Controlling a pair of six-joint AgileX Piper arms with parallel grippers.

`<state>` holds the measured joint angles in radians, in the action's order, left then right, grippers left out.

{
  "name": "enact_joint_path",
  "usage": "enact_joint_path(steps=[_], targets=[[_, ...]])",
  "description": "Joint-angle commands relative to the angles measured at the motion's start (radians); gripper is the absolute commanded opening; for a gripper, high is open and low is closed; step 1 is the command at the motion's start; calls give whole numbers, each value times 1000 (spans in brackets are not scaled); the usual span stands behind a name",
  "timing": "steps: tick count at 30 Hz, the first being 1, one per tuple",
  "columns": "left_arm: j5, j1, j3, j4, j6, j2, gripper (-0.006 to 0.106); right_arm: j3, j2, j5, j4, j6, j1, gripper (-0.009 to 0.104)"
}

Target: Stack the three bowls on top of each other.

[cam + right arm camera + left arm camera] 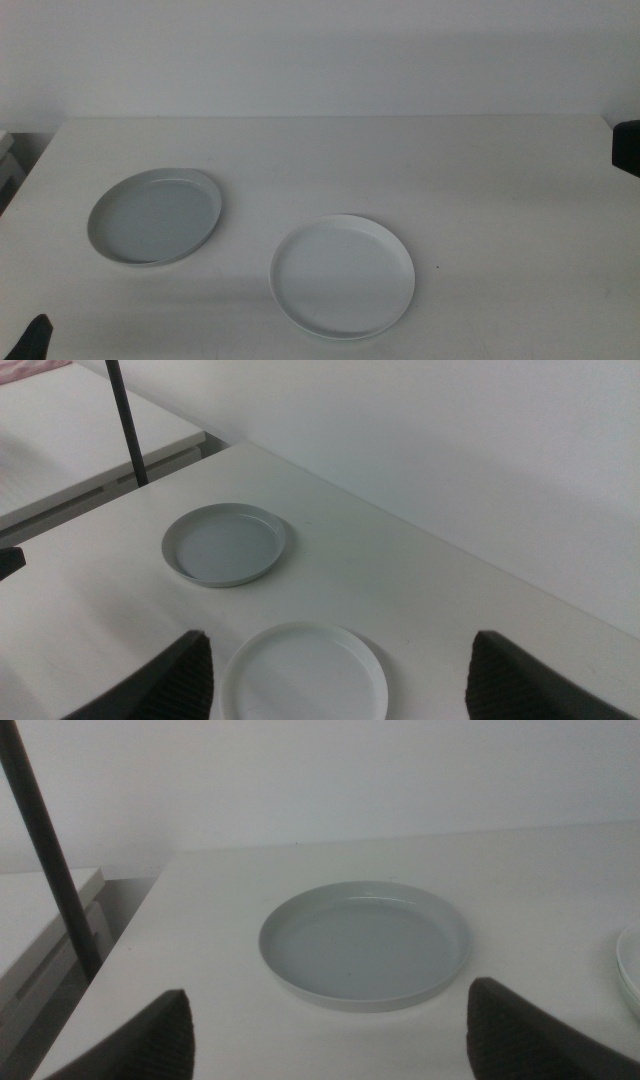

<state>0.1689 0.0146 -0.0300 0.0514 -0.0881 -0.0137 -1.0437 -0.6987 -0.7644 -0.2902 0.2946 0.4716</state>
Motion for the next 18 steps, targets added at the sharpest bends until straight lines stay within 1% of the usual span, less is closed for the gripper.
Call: enact_joint_path(steps=[1, 2, 8, 11, 15, 18], targets=[[-77, -2, -6, 1, 14, -14, 90, -23, -1, 61, -5, 5, 4, 66], [-78, -6, -6, -14, -6, -14, 90, -23, -1, 61, -5, 5, 4, 66], [-79, -35, -4, -31, -17, -14, 90, -23, -1, 61, -5, 5, 4, 66], [-76, -53, 20, -13, 10, 12, 90, -23, -1, 61, -5, 5, 4, 66], [-47, -86, 144, 25, 55, 175, 90, -23, -1, 61, -5, 5, 4, 66], [36, -87, 295, 40, 63, 315, 90, -23, -1, 61, -5, 5, 4, 66]])
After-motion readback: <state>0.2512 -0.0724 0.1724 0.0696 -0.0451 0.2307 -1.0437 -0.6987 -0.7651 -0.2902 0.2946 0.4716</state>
